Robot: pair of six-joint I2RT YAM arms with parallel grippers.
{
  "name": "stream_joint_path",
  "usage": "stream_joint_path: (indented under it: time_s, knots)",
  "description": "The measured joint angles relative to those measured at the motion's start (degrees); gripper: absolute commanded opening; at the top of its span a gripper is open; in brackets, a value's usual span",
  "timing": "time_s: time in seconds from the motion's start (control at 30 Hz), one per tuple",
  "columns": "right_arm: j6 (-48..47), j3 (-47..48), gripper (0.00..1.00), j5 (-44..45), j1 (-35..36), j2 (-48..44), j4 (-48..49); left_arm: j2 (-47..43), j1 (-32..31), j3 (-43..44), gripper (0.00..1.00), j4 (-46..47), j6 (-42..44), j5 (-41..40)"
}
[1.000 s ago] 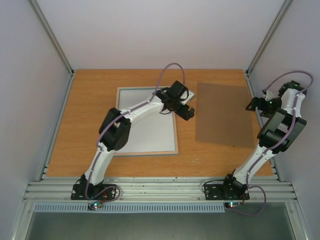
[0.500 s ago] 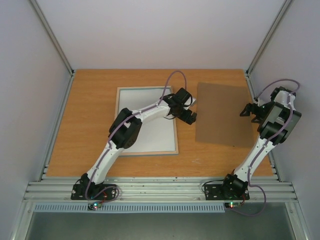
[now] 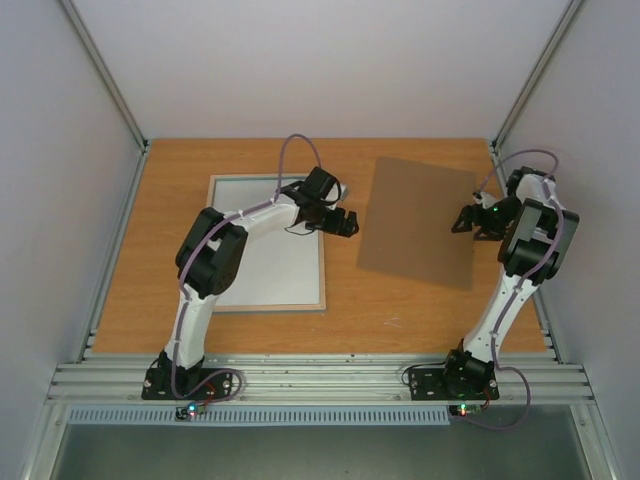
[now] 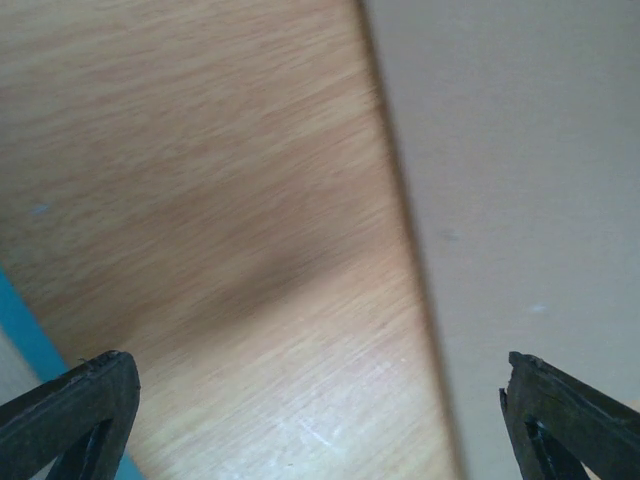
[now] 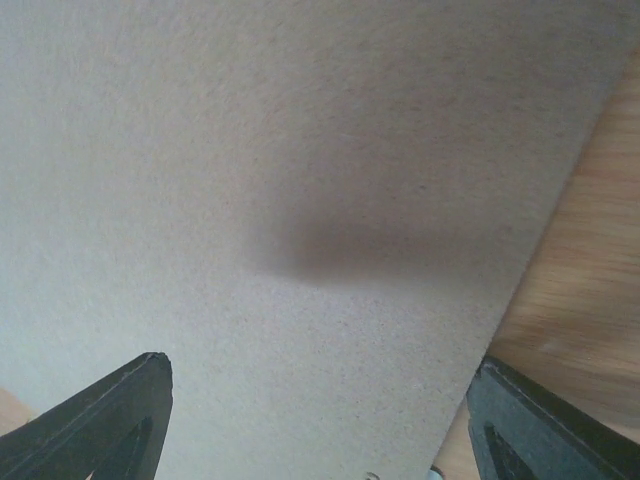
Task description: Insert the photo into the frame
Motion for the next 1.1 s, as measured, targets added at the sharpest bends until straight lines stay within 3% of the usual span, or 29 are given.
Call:
stream_joint_path:
  time_s: [0.27, 0.67, 0.87, 0.97, 1.1]
  knots:
    - [-0.07, -5.2, 0.84, -0.59, 7.1, -3.23, 1.42, 2.93, -1.11, 4.79, 0.91, 1.49, -6.75, 3.5]
    - [8.48, -8.0, 0.85, -2.69, -3.15, -4.85, 4.5, 9.49, -0.92, 10.21, 0.83, 3.26, -16.11, 4.9]
    - [11.89, -7.67, 0.84, -7.23, -1.18, -3.8, 3.76, 9.84, -0.98, 10.14, 0.79, 4.42, -17.64, 6.62]
    - [12.7, -7.15, 0.83, -9.6, 0.39, -2.95, 3.02, 9.84, -1.25, 8.85, 0.71, 6.67, -18.29, 8.7]
    - [13.18, -6.95, 0.78, -10.27, 1.03, -2.67, 2.75, 9.11, -1.03, 5.77, 0.67, 10.86, -19.58, 11.89]
